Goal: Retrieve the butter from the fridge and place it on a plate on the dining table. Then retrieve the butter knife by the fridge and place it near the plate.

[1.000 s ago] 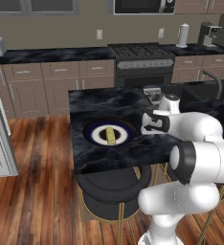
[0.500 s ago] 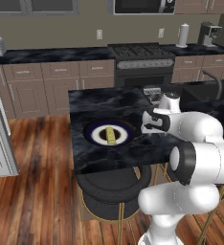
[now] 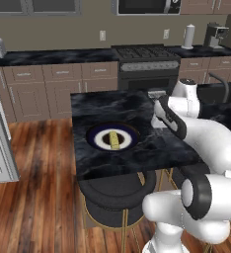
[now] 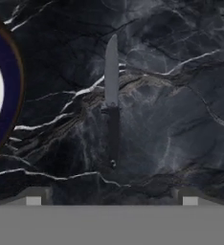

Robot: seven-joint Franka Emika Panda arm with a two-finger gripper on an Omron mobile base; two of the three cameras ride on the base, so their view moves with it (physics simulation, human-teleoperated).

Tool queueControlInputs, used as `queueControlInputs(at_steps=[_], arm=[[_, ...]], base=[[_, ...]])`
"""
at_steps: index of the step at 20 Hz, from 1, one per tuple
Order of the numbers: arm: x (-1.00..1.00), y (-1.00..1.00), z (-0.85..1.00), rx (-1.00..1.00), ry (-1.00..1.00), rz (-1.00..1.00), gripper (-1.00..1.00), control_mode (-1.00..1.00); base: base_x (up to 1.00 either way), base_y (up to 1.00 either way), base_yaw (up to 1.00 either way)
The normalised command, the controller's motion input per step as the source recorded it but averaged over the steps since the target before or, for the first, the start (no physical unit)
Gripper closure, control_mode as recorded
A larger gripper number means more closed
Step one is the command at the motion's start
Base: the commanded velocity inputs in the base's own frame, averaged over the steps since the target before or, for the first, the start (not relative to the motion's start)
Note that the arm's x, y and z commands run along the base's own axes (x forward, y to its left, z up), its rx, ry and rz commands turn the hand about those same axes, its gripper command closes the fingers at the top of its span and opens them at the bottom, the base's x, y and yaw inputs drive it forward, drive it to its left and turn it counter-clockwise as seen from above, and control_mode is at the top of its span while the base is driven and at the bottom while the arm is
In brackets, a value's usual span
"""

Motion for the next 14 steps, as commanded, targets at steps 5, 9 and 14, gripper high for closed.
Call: queueControlInputs(at_steps=[5, 9, 14], arm=[[-0.84, 0.03, 0.78, 0.0, 0.03, 0.0, -1.0, -1.0], [-0.97, 0.15, 0.53, -0.01, 0.0, 0.0, -1.0, -1.0], [-0.95, 0.33, 0.37, -0.06, 0.0, 0.03, -1.0, -1.0]], base=[[0.0, 0.0, 0.0], [0.0, 0.0, 0.0], [0.0, 0.0, 0.0]])
